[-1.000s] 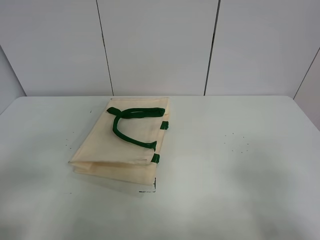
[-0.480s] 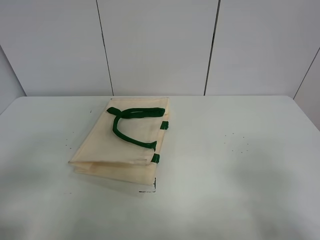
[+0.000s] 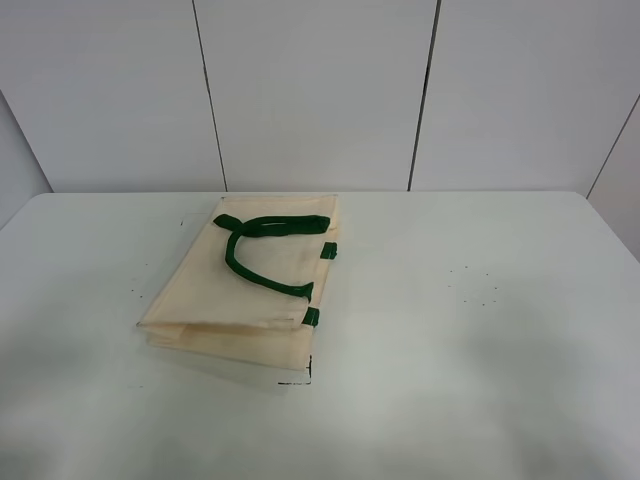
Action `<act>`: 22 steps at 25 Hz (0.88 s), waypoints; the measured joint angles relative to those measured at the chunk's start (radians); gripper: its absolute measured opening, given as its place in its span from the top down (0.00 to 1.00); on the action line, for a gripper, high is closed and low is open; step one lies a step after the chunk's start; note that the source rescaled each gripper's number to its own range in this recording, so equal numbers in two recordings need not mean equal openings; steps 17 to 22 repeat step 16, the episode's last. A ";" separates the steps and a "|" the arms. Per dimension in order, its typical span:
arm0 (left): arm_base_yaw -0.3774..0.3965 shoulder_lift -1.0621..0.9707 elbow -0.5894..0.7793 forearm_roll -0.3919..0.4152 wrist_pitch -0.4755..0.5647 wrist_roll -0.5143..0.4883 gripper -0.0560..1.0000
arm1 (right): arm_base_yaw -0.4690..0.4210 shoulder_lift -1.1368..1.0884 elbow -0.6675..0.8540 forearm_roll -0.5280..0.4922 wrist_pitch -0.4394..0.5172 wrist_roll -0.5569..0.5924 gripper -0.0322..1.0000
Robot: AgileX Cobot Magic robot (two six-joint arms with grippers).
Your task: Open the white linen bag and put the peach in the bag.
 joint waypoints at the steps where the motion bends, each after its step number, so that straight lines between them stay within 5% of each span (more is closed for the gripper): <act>1: 0.000 -0.020 0.000 -0.001 0.000 0.000 0.00 | 0.000 0.000 0.000 0.000 0.000 0.000 0.00; 22: 0.000 -0.034 0.000 -0.001 0.001 0.000 0.00 | 0.000 0.000 0.000 0.000 0.000 0.001 0.00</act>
